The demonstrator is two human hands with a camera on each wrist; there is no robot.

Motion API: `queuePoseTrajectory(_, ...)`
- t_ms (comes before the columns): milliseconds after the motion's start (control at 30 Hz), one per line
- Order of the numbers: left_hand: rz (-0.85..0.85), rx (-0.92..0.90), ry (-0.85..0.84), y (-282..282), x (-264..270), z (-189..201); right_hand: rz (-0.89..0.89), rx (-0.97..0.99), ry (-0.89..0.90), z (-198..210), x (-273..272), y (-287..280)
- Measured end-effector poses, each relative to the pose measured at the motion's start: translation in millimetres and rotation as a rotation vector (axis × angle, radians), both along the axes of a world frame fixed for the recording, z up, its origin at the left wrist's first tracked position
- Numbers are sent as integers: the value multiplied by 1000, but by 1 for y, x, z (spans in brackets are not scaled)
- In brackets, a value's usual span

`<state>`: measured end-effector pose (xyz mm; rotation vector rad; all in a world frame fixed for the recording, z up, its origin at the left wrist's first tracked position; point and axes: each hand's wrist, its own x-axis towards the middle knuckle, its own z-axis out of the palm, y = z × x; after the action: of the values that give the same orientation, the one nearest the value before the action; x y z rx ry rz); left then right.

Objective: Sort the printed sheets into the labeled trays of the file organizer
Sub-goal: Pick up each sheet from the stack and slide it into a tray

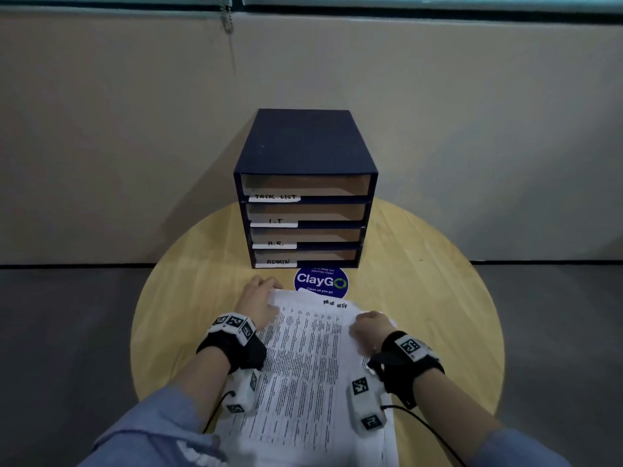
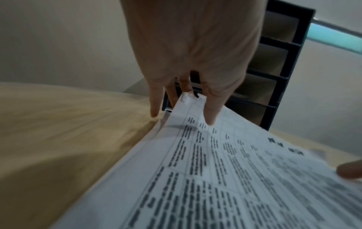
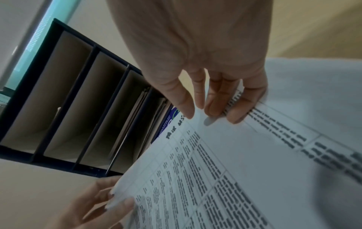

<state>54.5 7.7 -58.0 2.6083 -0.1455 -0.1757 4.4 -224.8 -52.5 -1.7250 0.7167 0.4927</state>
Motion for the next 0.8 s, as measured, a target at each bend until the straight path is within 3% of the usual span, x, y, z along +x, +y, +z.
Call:
queuePoseTrajectory(100, 94, -154, -110, 2, -5, 4, 7, 9, -2, 0, 1, -1)
queuePoseTrajectory(300, 183, -582, -12, 10, -16, 28, -66, 76, -20, -1, -9, -8)
queuePoseTrajectory(567, 417, -914, 21, 12, -8, 104, 358, 106, -132, 38, -41, -16)
queuePoseTrajectory(667, 451, -965, 58, 14, -1, 125, 315, 178, -182, 47, -50, -21)
queuePoseTrajectory(800, 356, -1023, 305, 15, -3, 136, 195, 280, -236, 73, -36, -28)
